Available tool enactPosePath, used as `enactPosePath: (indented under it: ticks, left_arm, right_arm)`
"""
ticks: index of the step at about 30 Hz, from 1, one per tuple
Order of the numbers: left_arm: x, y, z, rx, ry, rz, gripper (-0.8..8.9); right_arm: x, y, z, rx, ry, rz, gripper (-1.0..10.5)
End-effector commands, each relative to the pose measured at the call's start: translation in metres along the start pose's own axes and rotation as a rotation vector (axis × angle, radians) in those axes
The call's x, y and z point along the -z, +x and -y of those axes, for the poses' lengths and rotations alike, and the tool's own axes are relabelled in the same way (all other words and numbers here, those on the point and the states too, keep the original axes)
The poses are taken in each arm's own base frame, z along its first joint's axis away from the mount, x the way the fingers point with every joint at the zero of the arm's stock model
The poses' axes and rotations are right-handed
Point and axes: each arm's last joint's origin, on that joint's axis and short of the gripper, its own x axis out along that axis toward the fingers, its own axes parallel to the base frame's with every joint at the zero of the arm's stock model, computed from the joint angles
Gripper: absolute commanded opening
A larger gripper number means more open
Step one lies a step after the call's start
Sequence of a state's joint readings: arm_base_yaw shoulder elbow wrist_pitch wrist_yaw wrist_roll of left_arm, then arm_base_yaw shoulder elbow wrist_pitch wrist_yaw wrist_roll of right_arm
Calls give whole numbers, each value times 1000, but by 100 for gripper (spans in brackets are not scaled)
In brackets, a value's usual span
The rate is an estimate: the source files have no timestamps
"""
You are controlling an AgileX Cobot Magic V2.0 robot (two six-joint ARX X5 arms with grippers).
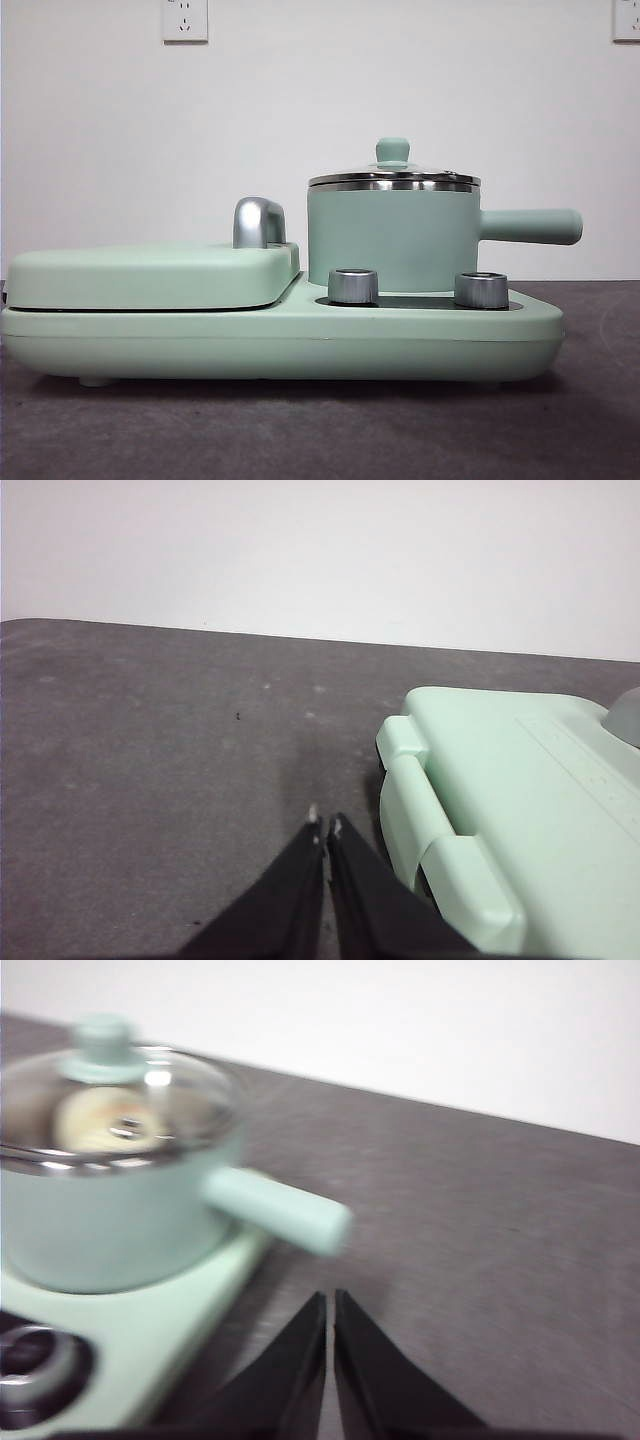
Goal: Put the buns in a small steamer
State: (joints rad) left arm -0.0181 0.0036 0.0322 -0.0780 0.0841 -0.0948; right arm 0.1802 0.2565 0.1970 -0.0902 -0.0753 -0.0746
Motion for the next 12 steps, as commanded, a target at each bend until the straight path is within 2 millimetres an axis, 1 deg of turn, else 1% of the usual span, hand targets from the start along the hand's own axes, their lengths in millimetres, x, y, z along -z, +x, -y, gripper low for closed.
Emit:
enactPosePath:
  ticks: [1,4,6,12]
  left_arm:
    - [5,1,0,4,-4,-8,11]
    - [5,1,0,4,-4,-8,12]
    - [5,1,0,4,-4,-8,12]
    - [5,1,0,4,-4,-8,12]
  right_arm:
    - [16,-2,3,53,6,48,12]
    - [33,-2,6,115,28,80,12]
    - [41,-3,7,129,42,84,12]
    - [41,-7,8,175,54,99,12]
